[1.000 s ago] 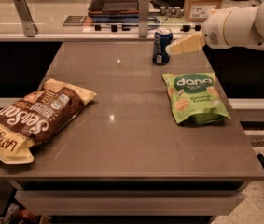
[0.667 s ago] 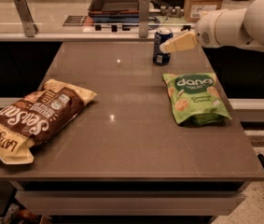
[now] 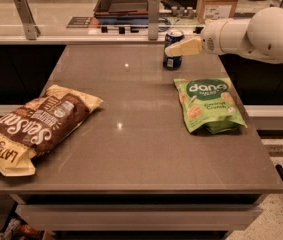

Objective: Move pepsi can near brown chip bag

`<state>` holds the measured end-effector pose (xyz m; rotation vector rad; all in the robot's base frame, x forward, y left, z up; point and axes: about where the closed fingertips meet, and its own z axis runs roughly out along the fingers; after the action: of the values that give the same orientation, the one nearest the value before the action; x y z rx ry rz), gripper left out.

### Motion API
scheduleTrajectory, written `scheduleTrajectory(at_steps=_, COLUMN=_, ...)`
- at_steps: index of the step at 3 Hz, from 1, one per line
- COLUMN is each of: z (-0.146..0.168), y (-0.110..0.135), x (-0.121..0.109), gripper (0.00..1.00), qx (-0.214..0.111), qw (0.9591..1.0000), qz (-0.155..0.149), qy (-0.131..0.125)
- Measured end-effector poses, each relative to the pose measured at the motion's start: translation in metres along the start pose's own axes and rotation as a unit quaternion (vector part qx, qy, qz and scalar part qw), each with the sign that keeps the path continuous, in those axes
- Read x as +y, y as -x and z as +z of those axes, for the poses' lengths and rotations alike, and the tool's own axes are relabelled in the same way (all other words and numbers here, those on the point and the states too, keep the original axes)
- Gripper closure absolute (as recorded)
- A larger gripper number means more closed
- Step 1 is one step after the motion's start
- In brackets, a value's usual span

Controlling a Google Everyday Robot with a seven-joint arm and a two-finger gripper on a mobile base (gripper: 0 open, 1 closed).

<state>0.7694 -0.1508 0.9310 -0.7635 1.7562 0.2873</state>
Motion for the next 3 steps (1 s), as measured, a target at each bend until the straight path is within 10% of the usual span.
scheduleTrajectory(at_steps=3, z=0.063, y=-0.011, x=-0.008, gripper=0.0, qx=-0.083, qw=0.9956, qz=0.043, qy=0.003)
